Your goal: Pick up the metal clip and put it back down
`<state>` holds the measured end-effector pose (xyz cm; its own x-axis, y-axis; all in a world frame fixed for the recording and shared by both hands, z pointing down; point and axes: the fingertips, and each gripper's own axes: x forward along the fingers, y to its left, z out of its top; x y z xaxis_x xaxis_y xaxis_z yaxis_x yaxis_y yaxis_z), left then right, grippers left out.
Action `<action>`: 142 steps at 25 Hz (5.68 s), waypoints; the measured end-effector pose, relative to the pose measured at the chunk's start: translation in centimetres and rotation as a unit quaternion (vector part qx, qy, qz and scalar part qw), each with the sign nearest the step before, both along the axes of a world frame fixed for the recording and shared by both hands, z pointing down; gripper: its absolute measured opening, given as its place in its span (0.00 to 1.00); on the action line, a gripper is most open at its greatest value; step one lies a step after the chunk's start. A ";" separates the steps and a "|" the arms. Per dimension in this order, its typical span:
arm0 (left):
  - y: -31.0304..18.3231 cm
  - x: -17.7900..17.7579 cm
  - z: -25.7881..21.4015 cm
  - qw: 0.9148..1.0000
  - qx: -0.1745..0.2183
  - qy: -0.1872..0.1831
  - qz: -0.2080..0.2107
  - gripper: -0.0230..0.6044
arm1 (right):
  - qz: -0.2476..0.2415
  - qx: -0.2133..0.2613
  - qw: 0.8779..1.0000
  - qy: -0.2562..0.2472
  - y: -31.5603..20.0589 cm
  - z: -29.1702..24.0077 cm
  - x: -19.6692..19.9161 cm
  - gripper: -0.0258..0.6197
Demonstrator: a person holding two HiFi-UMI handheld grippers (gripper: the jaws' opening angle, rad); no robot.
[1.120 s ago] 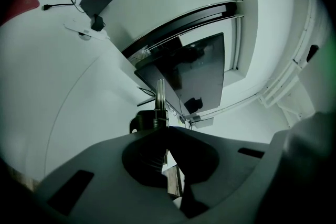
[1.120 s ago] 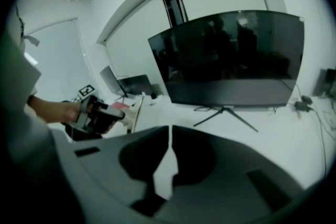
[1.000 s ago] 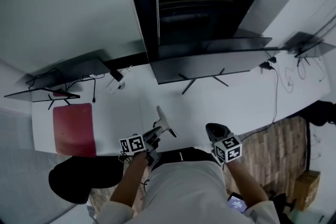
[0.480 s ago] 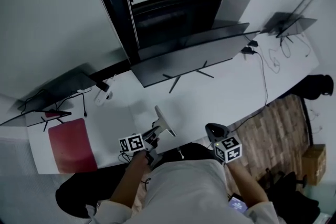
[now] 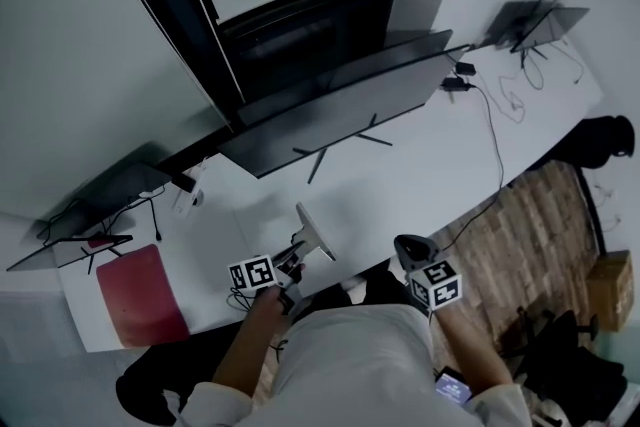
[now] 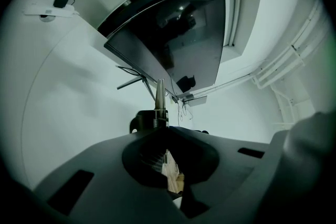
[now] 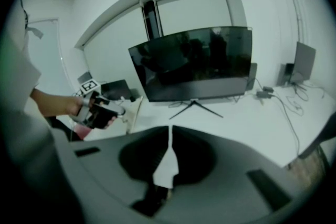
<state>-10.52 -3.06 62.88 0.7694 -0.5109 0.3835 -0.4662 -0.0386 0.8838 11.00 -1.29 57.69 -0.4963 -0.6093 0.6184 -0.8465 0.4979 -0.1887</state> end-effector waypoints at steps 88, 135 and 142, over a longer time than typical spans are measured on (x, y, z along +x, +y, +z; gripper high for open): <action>-10.8 21.2 16.1 0.992 -0.102 0.028 -0.071 0.41 | -0.097 -0.117 0.988 -0.009 -9.0 11.6 18.3 0.10; 11.1 9.5 -9.5 0.924 0.262 -0.271 -0.063 0.09 | -0.040 0.058 0.997 0.006 5.9 -3.3 16.9 0.10; 11.3 11.5 -10.5 0.921 0.269 -0.274 -0.069 0.09 | -0.039 0.075 0.996 -0.002 5.2 -5.1 18.9 0.10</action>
<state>1.02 8.26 52.43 0.4485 -0.8189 0.3581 -0.8701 -0.3085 0.3844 29.94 3.95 52.63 -0.5480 -0.6541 0.5213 -0.8035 0.5849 -0.1107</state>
